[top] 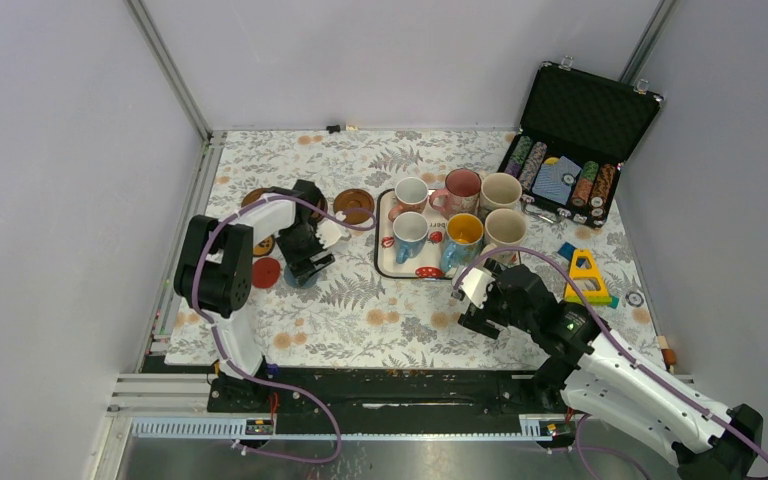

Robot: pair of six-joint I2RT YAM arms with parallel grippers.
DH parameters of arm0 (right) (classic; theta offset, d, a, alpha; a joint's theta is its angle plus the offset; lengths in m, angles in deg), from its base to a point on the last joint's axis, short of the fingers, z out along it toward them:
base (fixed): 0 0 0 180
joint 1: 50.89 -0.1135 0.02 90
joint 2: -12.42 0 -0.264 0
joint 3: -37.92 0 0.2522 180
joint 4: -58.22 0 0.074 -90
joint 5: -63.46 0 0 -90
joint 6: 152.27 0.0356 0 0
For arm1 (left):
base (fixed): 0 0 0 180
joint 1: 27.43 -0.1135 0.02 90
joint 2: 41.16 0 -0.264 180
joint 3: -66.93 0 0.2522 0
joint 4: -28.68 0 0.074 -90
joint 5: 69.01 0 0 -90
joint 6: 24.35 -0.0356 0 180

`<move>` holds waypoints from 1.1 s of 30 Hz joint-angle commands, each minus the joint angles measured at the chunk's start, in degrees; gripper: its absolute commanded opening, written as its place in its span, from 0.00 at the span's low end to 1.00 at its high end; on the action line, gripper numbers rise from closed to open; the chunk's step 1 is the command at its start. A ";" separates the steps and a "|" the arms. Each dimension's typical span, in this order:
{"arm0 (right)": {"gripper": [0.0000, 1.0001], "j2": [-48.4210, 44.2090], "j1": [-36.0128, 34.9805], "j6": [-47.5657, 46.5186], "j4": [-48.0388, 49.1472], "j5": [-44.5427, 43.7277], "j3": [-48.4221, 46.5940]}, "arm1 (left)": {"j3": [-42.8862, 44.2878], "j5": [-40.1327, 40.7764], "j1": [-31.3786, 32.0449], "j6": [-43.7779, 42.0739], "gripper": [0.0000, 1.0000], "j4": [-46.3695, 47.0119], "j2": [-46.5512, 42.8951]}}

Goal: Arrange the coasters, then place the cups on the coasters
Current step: Move the coaster to the center of the board.

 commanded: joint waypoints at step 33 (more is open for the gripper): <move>0.96 1.84 0.60 0.91 2.53 -2.92 -0.69 | 10.46 -8.74 11.16 10.62 0.92 6.99 -10.56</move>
